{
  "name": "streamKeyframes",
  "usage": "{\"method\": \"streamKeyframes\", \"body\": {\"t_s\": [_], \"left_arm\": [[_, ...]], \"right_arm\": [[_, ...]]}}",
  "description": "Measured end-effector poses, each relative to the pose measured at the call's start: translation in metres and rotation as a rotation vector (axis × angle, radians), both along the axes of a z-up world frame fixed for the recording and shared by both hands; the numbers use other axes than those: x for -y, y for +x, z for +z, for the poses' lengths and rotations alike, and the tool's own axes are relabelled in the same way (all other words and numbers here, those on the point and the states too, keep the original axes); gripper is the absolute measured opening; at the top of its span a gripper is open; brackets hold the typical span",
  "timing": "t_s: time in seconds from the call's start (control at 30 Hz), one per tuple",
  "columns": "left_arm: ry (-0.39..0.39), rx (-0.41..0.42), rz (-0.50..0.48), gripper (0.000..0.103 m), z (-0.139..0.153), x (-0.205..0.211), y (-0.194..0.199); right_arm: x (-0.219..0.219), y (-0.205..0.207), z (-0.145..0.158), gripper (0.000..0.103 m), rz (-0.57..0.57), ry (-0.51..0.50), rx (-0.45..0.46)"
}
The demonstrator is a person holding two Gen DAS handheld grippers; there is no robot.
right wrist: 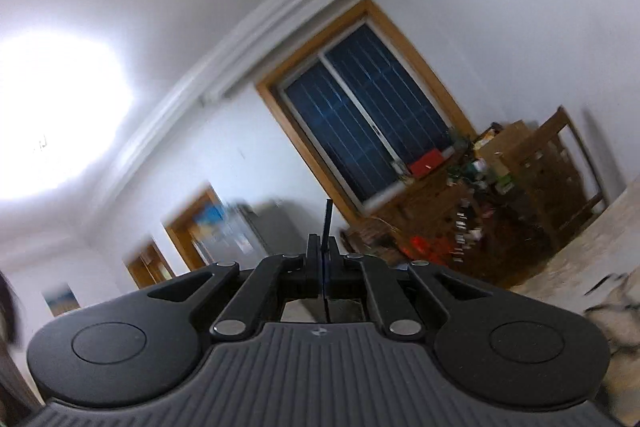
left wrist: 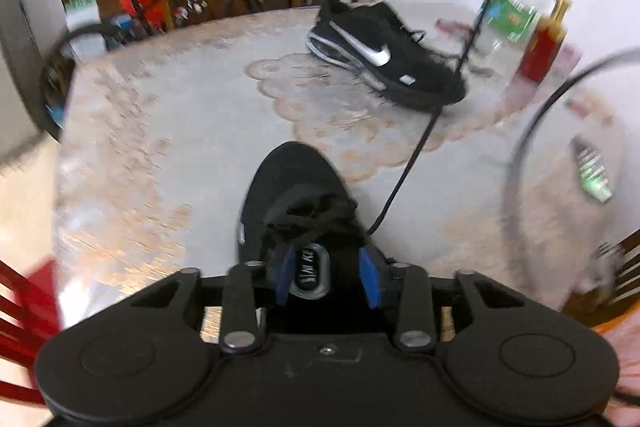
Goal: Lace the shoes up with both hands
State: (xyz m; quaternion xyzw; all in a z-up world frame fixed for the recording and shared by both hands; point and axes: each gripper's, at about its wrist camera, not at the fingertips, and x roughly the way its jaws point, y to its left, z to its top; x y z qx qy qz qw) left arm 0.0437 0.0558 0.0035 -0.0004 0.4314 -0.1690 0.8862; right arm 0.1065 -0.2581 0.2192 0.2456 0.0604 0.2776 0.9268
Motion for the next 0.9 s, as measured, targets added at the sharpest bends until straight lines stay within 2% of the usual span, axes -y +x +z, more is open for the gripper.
{"method": "streamKeyframes", "body": {"t_s": [0.07,0.13,0.23,0.3,0.4,0.5,0.53,0.6,0.73,0.8,0.83,0.9], "left_arm": [[-0.053,0.000,0.024,0.029,0.008,-0.013,-0.006],[-0.094,0.020,0.037,0.031,0.019,-0.031,-0.015],[-0.062,0.061,0.077,0.031,0.033,-0.056,-0.022],[-0.024,0.047,0.099,0.034,0.032,-0.069,-0.017],[0.056,-0.003,0.063,0.034,0.007,-0.075,0.000],[0.027,-0.103,0.008,0.030,-0.027,-0.075,0.018],[-0.003,-0.112,-0.014,0.030,-0.032,-0.074,0.020],[-0.041,-0.109,-0.028,0.024,-0.038,-0.074,0.024],[-0.097,-0.107,-0.015,0.023,-0.049,-0.079,0.037],[-0.115,-0.110,-0.038,0.012,-0.051,-0.079,0.044],[-0.117,-0.110,-0.056,0.004,-0.050,-0.077,0.046],[-0.069,-0.083,-0.065,0.001,-0.048,-0.068,0.046]], "right_arm": [[-0.017,0.001,-0.014,0.002,-0.011,-0.144,-0.012],[-0.031,0.005,-0.041,0.002,0.019,-0.261,-0.083],[-0.057,0.011,-0.103,0.003,0.111,-0.434,-0.263],[-0.076,0.004,-0.149,0.003,0.185,-0.553,-0.375],[-0.097,-0.003,-0.203,0.005,0.273,-0.619,-0.530],[-0.108,-0.002,-0.239,0.011,0.337,-0.576,-0.733],[-0.111,-0.004,-0.246,0.011,0.360,-0.562,-0.772],[-0.119,-0.006,-0.255,0.011,0.396,-0.559,-0.799],[-0.141,-0.002,-0.263,0.011,0.443,-0.581,-0.778],[-0.146,0.001,-0.261,0.006,0.440,-0.599,-0.747],[-0.150,0.003,-0.259,0.006,0.434,-0.614,-0.729],[-0.159,0.007,-0.255,0.006,0.422,-0.650,-0.692]]}}
